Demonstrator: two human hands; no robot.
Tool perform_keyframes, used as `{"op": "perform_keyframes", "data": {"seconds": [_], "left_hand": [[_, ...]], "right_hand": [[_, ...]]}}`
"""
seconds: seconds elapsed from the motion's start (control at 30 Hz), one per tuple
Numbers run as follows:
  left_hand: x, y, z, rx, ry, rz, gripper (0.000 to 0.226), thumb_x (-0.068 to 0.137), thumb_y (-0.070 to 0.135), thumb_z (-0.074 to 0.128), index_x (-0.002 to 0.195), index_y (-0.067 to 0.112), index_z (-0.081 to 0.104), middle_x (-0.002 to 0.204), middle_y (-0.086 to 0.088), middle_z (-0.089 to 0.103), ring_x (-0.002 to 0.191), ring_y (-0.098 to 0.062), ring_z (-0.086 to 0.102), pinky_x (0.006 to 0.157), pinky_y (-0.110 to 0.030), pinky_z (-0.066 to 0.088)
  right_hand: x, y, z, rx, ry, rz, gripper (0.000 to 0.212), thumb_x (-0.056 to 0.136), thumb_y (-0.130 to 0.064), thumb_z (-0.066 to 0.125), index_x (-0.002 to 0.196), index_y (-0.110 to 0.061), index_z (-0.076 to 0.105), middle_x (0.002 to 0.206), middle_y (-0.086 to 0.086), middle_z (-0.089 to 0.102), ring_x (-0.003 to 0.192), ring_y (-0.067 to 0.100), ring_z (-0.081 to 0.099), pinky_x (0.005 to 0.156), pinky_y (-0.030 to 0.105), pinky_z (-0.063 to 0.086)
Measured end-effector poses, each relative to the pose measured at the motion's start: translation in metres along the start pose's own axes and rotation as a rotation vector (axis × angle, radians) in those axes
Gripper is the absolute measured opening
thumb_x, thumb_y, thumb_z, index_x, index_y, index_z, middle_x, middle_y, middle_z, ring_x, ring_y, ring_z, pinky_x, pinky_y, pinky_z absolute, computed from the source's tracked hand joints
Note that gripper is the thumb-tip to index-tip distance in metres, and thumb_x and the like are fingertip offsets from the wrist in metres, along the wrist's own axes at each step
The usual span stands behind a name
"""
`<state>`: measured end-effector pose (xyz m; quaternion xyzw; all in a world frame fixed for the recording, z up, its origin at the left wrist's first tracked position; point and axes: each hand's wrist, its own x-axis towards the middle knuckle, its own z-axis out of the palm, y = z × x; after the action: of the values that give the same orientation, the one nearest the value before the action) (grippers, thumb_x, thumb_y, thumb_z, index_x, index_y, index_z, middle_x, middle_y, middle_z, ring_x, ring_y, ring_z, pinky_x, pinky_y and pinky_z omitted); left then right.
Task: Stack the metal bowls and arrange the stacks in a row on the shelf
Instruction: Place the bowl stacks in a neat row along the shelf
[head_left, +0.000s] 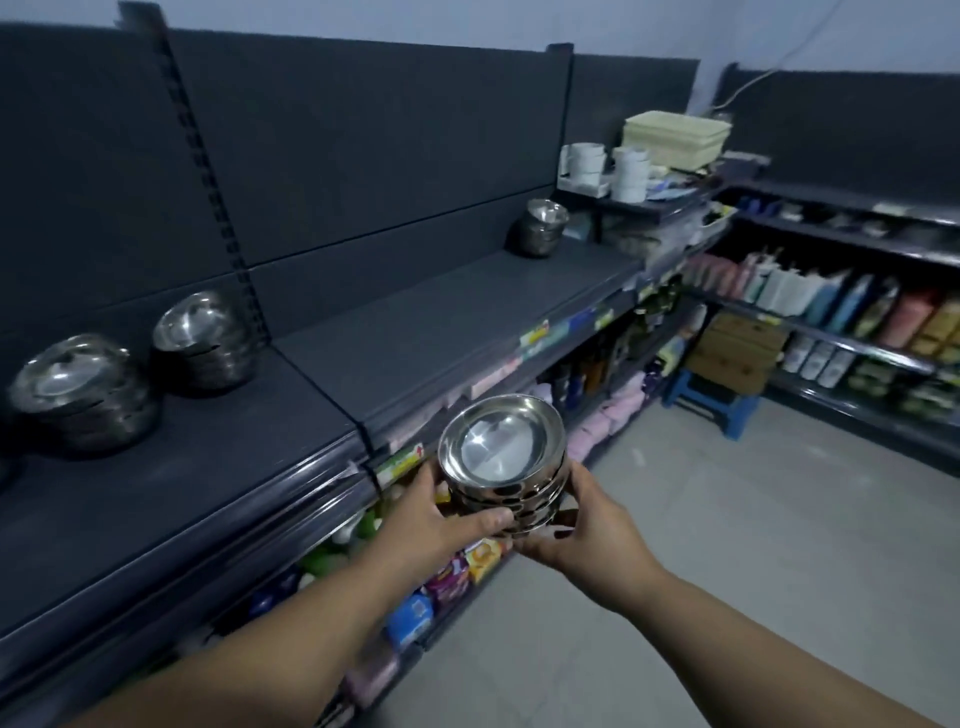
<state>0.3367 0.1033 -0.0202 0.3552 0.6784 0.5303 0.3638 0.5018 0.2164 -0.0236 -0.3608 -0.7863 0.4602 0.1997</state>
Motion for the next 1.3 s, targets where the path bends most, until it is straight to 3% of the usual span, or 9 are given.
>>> {"op": "perform_keyframes", "data": {"seconds": [0.23, 0.47, 0.63, 0.77, 0.87, 1.0, 1.1, 1.2, 1.3], "left_hand": [[0.090, 0.019, 0.059, 0.022, -0.120, 0.019, 0.103, 0.040, 0.063, 0.086, 0.131, 0.038, 0.044, 0.127, 0.011, 0.059, 0.119, -0.013, 0.056, 0.104, -0.043, 0.045], [0.230, 0.040, 0.071, 0.005, -0.139, 0.105, 0.092, 0.045, 0.055, 0.086, 0.126, 0.035, 0.047, 0.117, 0.008, 0.067, 0.106, -0.015, 0.065, 0.097, -0.043, 0.051], [0.344, 0.074, 0.059, -0.050, -0.182, 0.100, 0.090, 0.041, 0.051, 0.089, 0.119, 0.028, 0.051, 0.117, 0.006, 0.067, 0.112, -0.010, 0.062, 0.099, -0.033, 0.050], [0.411, 0.092, 0.054, -0.032, -0.176, 0.117, 0.079, 0.056, 0.037, 0.089, 0.122, 0.028, 0.047, 0.117, 0.011, 0.063, 0.109, -0.001, 0.059, 0.082, -0.010, 0.047], [0.447, 0.094, 0.053, -0.040, -0.169, 0.104, 0.076, 0.065, 0.027, 0.087, 0.127, 0.029, 0.044, 0.120, 0.012, 0.061, 0.110, 0.000, 0.058, 0.083, -0.012, 0.046], [0.495, 0.086, 0.050, -0.091, -0.106, 0.057, 0.093, 0.050, 0.044, 0.092, 0.129, 0.033, 0.044, 0.123, 0.010, 0.062, 0.113, -0.006, 0.060, 0.098, -0.028, 0.050], [0.531, 0.079, 0.051, -0.129, -0.019, 0.027, 0.100, 0.038, 0.052, 0.093, 0.125, 0.037, 0.047, 0.121, 0.011, 0.064, 0.115, -0.013, 0.061, 0.102, -0.042, 0.048], [0.567, 0.077, 0.058, -0.164, 0.093, 0.010, 0.089, 0.042, 0.037, 0.094, 0.120, 0.037, 0.051, 0.118, 0.009, 0.067, 0.112, -0.014, 0.064, 0.099, -0.042, 0.050], [0.596, 0.079, 0.067, -0.114, 0.195, 0.026, 0.085, 0.046, 0.036, 0.089, 0.122, 0.031, 0.051, 0.116, 0.010, 0.068, 0.111, -0.004, 0.062, 0.090, -0.022, 0.052]], "right_hand": [[0.051, 0.041, -0.063, -0.004, 0.113, 0.070, 0.088, 0.061, -0.026, 0.089, 0.133, -0.034, 0.040, 0.117, -0.017, 0.062, 0.097, 0.006, 0.067, 0.087, 0.037, 0.057], [0.175, 0.051, -0.102, 0.032, 0.156, 0.059, 0.081, 0.065, -0.020, 0.088, 0.129, -0.036, 0.041, 0.110, -0.021, 0.061, 0.093, 0.003, 0.067, 0.073, 0.019, 0.057], [0.285, 0.042, -0.128, 0.015, 0.172, 0.045, 0.080, 0.062, -0.023, 0.088, 0.127, -0.039, 0.044, 0.111, -0.019, 0.064, 0.100, 0.004, 0.066, 0.089, 0.030, 0.056], [0.357, 0.043, -0.144, 0.002, 0.165, 0.046, 0.089, 0.062, -0.030, 0.089, 0.136, -0.033, 0.039, 0.116, -0.020, 0.061, 0.106, 0.002, 0.062, 0.094, 0.029, 0.053], [0.400, 0.050, -0.153, 0.002, 0.121, 0.038, 0.084, 0.062, -0.030, 0.088, 0.131, -0.034, 0.040, 0.114, -0.020, 0.062, 0.105, -0.001, 0.061, 0.089, 0.017, 0.051], [0.463, 0.068, -0.158, 0.039, 0.053, 0.029, 0.095, 0.057, -0.035, 0.087, 0.137, -0.037, 0.037, 0.119, -0.018, 0.063, 0.108, 0.003, 0.062, 0.089, 0.034, 0.057], [0.510, 0.075, -0.161, 0.063, -0.027, -0.023, 0.100, 0.062, -0.028, 0.088, 0.141, -0.042, 0.028, 0.126, -0.021, 0.057, 0.114, 0.002, 0.058, 0.091, 0.028, 0.056], [0.560, 0.085, -0.171, 0.071, -0.134, -0.081, 0.102, 0.064, -0.029, 0.088, 0.140, -0.046, 0.022, 0.126, -0.026, 0.056, 0.115, -0.005, 0.056, 0.089, 0.013, 0.050], [0.611, 0.093, -0.183, 0.061, -0.241, -0.119, 0.106, 0.060, -0.036, 0.088, 0.141, -0.049, 0.021, 0.120, -0.031, 0.058, 0.113, -0.004, 0.057, 0.095, 0.020, 0.050]]}}
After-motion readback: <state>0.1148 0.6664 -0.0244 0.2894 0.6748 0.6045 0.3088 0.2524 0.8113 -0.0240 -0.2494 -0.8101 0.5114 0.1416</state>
